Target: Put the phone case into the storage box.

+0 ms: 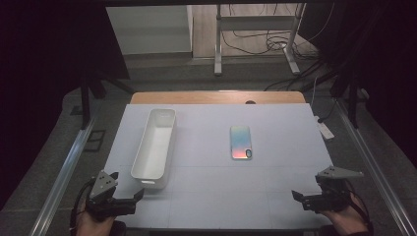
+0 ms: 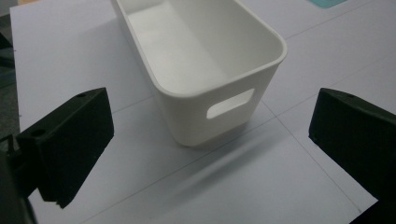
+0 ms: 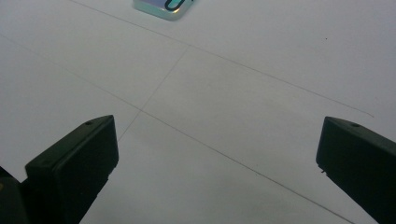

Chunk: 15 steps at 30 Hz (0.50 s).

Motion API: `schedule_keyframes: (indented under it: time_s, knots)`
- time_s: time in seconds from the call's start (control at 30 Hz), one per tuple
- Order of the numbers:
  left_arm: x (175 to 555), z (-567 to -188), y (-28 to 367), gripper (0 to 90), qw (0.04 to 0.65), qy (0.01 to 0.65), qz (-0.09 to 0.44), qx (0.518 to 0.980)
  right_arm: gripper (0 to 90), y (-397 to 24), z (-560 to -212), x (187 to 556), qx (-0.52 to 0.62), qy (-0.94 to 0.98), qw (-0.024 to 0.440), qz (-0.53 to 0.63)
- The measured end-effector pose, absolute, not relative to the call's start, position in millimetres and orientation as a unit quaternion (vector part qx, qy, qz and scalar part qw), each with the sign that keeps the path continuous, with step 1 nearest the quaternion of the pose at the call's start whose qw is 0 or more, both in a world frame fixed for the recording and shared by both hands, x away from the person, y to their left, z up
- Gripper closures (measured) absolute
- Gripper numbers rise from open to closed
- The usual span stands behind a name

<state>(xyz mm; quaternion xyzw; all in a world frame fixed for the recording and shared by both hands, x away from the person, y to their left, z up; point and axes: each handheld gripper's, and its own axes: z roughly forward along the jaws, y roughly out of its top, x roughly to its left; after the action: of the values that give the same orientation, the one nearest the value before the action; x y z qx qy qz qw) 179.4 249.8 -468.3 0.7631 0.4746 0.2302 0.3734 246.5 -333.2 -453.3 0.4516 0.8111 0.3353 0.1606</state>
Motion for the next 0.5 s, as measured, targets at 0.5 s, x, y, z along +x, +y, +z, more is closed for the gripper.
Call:
schedule_keyframes:
  time_s: [0.5]
  knots:
    - [179.5,-468.4,249.0,0.9,0.372,0.471,0.230,0.766,0.0,-331.6,-452.7,247.6,0.448,0.815,0.155,0.333]
